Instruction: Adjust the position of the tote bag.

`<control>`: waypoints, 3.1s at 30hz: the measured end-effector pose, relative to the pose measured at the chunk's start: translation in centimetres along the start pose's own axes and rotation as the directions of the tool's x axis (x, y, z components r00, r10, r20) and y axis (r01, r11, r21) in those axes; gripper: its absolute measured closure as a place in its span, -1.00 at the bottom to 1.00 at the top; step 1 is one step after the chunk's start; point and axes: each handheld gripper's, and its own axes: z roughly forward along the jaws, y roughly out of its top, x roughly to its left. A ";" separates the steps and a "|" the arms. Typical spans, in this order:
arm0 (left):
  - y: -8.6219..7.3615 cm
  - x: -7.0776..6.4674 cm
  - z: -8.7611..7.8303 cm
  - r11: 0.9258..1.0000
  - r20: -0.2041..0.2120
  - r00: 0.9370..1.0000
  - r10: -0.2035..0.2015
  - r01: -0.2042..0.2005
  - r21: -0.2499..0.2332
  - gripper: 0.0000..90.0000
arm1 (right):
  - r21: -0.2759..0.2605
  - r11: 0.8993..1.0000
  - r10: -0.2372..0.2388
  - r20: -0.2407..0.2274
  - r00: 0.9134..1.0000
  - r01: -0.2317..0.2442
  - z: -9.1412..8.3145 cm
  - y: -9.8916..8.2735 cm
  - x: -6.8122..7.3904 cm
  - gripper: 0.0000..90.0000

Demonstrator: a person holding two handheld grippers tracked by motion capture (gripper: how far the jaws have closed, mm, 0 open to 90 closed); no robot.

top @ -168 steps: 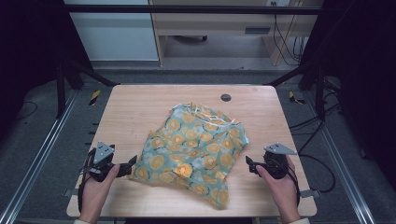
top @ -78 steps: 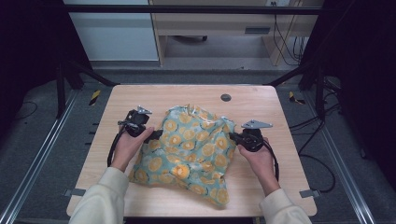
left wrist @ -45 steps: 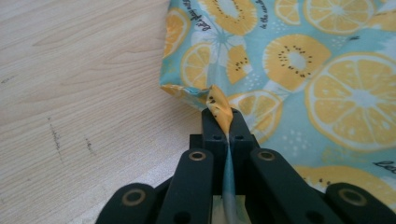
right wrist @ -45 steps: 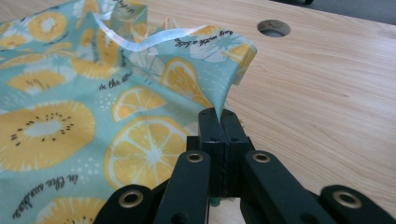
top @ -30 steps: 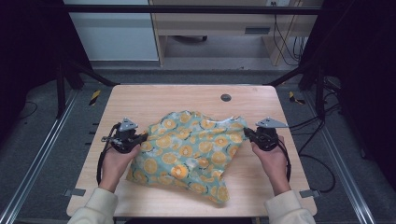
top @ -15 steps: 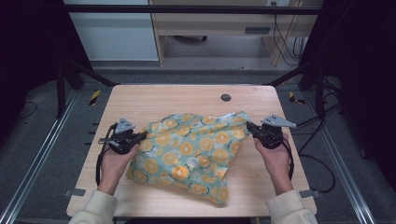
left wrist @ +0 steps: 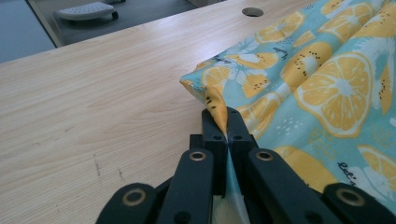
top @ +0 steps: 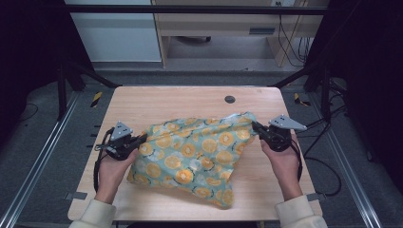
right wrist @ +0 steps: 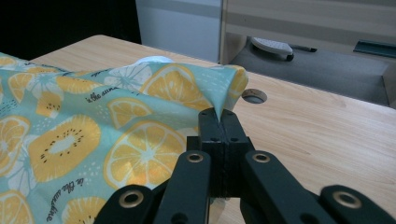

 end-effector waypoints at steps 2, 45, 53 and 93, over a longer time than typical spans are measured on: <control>-0.2 -0.2 -0.5 1.000 -0.007 1.000 0.005 -0.005 -0.013 1.00 | -0.014 1.000 -0.013 -0.014 1.000 0.013 -0.6 0.1 0.3 1.00; -4.6 -3.5 -5.9 0.990 0.016 0.998 0.057 -0.055 -0.132 1.00 | -0.061 0.998 -0.032 -0.111 0.993 0.026 -7.2 -4.4 3.8 1.00; -5.6 -3.9 -6.5 0.989 0.035 0.996 0.080 -0.075 -0.130 1.00 | -0.052 0.998 -0.041 -0.125 0.991 0.035 -7.9 -5.5 4.2 1.00; -9.0 -6.2 -3.4 0.913 0.230 0.917 0.326 -0.368 0.175 1.00 | 0.245 0.923 -0.207 -0.335 0.919 0.297 -5.1 -10.0 6.8 1.00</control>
